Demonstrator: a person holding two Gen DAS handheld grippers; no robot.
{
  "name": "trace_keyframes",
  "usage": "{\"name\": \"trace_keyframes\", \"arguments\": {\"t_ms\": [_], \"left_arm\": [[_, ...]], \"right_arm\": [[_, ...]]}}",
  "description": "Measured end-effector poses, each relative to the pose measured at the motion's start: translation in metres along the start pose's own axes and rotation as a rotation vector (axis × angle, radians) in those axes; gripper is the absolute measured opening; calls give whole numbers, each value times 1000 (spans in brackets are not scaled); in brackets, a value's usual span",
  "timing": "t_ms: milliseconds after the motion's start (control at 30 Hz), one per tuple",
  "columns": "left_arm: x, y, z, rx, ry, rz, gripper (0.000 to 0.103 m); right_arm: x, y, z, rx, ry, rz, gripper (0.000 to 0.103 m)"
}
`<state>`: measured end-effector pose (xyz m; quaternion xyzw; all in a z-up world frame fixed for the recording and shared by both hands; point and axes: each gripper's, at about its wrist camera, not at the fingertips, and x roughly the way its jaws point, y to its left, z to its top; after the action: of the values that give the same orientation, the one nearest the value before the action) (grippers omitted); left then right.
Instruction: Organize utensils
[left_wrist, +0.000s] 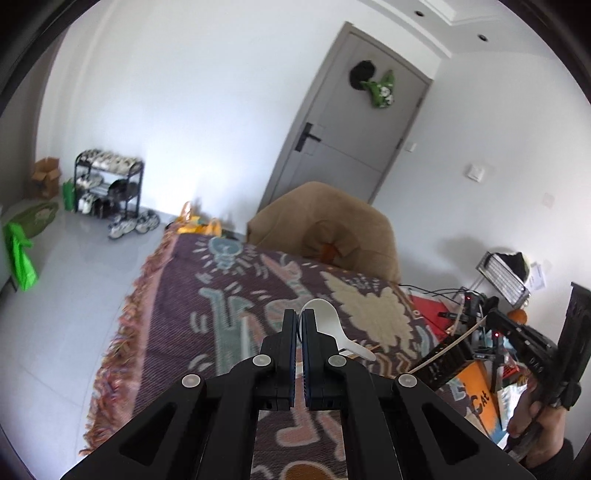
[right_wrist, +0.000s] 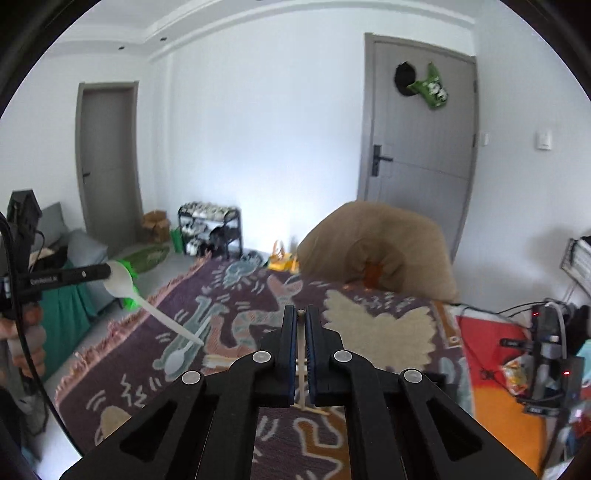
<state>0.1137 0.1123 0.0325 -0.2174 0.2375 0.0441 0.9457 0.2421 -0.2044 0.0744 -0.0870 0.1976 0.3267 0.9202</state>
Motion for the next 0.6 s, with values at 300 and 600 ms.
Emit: {"name": "trace_keyframes", "arguments": {"t_ms": [300, 600], "left_arm": [[9, -57, 7, 86, 1, -80, 2], [21, -112, 14, 185, 14, -115, 2]], "right_arm": [[-54, -43, 29, 27, -83, -130, 6], [-52, -73, 14, 78, -65, -156, 6]]}}
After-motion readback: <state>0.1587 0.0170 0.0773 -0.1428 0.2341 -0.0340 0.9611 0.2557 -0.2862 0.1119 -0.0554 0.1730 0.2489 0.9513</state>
